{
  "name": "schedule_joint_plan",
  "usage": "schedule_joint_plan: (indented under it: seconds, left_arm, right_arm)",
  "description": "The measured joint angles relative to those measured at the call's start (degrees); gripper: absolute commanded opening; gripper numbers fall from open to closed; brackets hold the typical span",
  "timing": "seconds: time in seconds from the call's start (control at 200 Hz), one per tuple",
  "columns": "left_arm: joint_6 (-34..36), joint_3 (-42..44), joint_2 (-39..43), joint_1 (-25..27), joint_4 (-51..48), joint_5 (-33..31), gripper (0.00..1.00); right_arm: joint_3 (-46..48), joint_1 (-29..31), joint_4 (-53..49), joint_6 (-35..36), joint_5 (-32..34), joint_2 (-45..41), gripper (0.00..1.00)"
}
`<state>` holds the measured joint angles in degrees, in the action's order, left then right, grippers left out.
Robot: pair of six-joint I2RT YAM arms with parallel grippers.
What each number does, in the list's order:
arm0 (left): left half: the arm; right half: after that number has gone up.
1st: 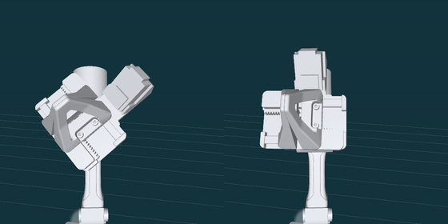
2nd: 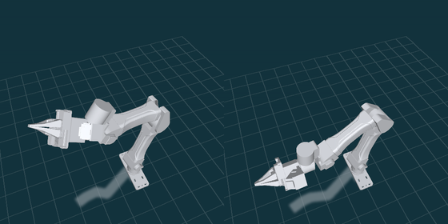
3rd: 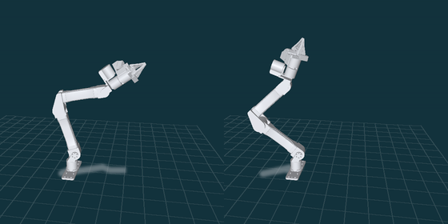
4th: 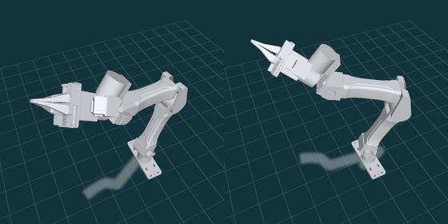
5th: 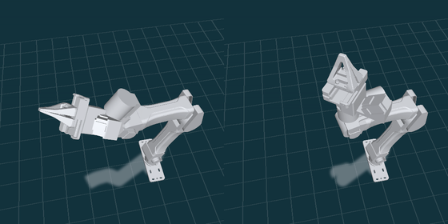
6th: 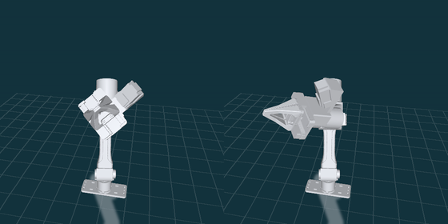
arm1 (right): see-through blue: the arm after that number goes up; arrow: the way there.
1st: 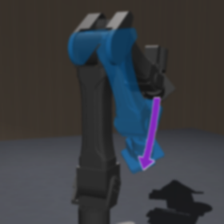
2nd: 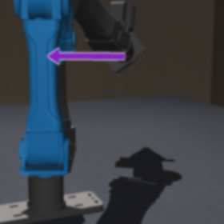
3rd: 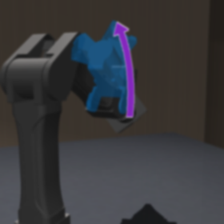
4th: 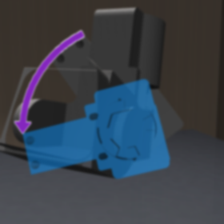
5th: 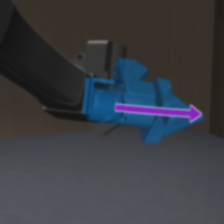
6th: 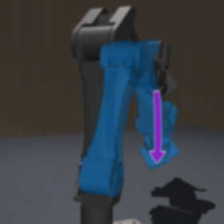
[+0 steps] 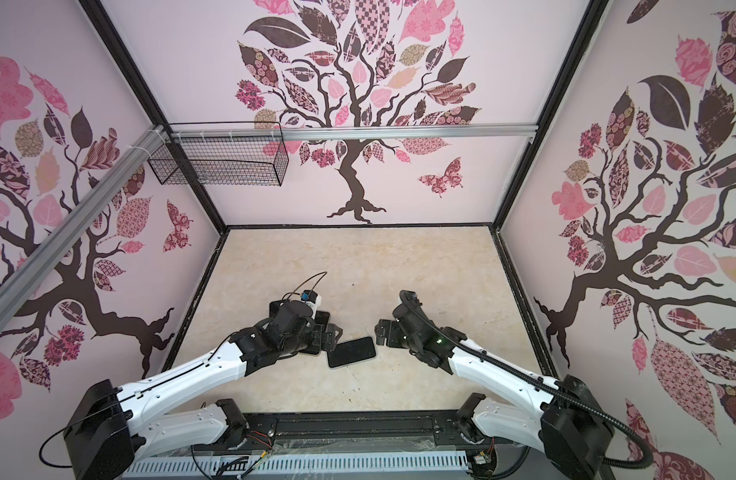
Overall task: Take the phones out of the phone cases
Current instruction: 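Lower the right gripper onto the grey-cased phone while the left gripper hovers nearby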
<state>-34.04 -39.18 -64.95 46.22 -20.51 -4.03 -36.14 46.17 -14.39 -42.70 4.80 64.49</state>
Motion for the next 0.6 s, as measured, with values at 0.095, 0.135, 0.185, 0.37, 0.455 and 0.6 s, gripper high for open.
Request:
schedule_joint_plan:
  seconds: [0.095,0.135,0.185,0.37,0.455,0.6]
  left_arm:
    - [-2.1,1.7,1.7,-1.4,1.0,-0.3,0.94]
    - [-2.9,2.3,2.6,-2.5,1.3,-0.3,0.94]
    - [-3.8,3.1,4.2,-4.3,1.6,-0.3,0.94]
    - [-5.0,4.1,8.6,-8.4,1.4,-1.3,0.94]
    - [-5.1,4.1,8.8,-8.5,0.8,-2.5,0.94]
    - [-5.6,4.2,9.3,-8.5,-0.5,-4.2,0.94]
  right_arm:
    - [-1.0,6.0,0.0,-3.3,0.5,3.5,0.89]
    - [-1.0,8.2,0.2,-4.6,0.6,5.0,0.88]
    - [-1.0,10.2,0.1,-5.9,0.6,6.6,0.88]
    - [-1.0,12.3,1.3,-9.0,-1.1,10.0,0.86]
    - [-1.0,12.3,3.0,-9.9,-2.2,11.3,0.86]
    - [-1.0,12.3,4.9,-10.8,-4.3,13.7,0.85]
